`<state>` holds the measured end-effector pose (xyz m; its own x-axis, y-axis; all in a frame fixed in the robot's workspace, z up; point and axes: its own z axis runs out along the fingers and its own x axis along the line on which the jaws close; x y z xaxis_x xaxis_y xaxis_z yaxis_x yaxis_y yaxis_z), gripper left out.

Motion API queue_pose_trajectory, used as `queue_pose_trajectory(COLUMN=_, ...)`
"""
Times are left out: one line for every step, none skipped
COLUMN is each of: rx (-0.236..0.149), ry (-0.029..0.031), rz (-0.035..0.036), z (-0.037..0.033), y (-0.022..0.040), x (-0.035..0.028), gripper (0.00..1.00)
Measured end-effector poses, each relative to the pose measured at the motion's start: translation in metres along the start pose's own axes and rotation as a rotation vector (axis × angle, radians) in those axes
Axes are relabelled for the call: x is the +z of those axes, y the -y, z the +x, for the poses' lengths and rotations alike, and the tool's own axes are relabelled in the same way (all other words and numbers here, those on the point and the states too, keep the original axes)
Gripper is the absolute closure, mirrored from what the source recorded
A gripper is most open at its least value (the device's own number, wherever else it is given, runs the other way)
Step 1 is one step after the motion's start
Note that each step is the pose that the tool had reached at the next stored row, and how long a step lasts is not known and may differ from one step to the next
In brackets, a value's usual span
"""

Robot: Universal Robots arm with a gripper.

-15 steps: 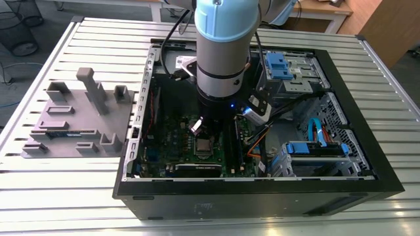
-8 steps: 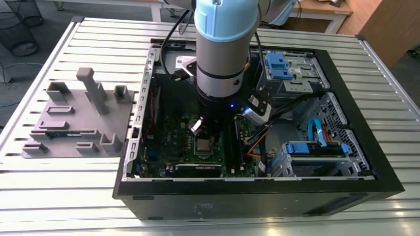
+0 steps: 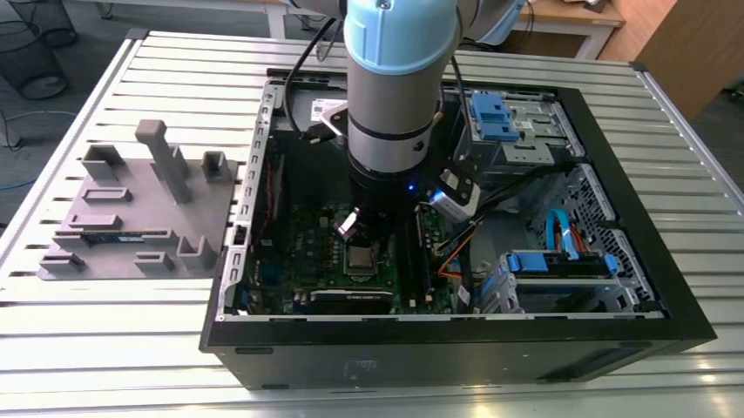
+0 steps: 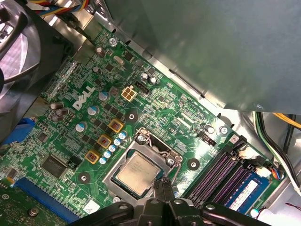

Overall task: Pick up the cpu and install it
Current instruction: 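Install the first cpu locking lever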

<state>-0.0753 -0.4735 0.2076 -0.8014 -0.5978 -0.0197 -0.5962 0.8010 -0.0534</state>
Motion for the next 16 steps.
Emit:
queue_pose_trajectory(rx=0.000, ry=-0.0001, rz=0.0000, z=0.0000, y=0.0000, x=0.0000, gripper=0.89)
queue_pose_trajectory(rx=0.000, ry=-0.0001, rz=0.0000, z=0.0000, y=0.0000, x=0.0000, gripper=0.89)
queue_pose_trajectory(rx=0.000, ry=-0.0001, rz=0.0000, z=0.0000, y=0.0000, x=0.0000, gripper=0.89)
queue_pose_trajectory(rx=0.000, ry=-0.0001, rz=0.0001, z=0.0000, y=0.0000, x=0.0000, gripper=0.89)
queue_pose_trajectory(rx=0.000, ry=-0.0001, rz=0.0001, z=0.0000, y=0.0000, x=0.0000, gripper=0.89)
queue_pose_trajectory(rx=0.000, ry=-0.0001, rz=0.0001, z=0.0000, y=0.0000, x=0.0000, gripper=0.89)
queue_pose_trajectory(rx=0.000, ry=-0.0001, rz=0.0001, z=0.0000, y=0.0000, x=0.0000, gripper=0.89)
queue_pose_trajectory(rx=0.000, ry=-0.0001, rz=0.0001, z=0.0000, y=0.0000, x=0.0000, gripper=0.89)
queue_pose_trajectory(rx=0.000, ry=-0.0001, rz=0.0001, z=0.0000, y=0.0000, x=0.0001, gripper=0.89)
queue_pose_trajectory(rx=0.001, ry=0.0000, rz=0.0001, z=0.0000, y=0.0000, x=0.0003, gripper=0.89)
queue_pose_trajectory(rx=0.002, ry=-0.0002, rz=0.0003, z=0.0000, y=0.0000, x=0.0004, gripper=0.89)
queue_pose_trajectory(rx=0.006, ry=-0.0007, rz=0.0006, z=0.0000, y=0.0000, x=0.0006, gripper=0.89)
queue_pose_trajectory(rx=0.011, ry=-0.0011, rz=0.0009, z=0.0000, y=0.0000, x=0.0007, gripper=0.89)
queue_pose_trajectory(rx=0.015, ry=-0.0014, rz=0.0010, z=0.0001, y=0.0000, x=0.0009, gripper=0.89)
queue_pose_trajectory(rx=0.021, ry=-0.0015, rz=0.0011, z=0.0002, y=0.0001, x=0.0011, gripper=0.89)
queue_pose_trajectory(rx=0.030, ry=-0.0019, rz=0.0012, z=0.0003, y=0.0002, x=0.0014, gripper=0.89)
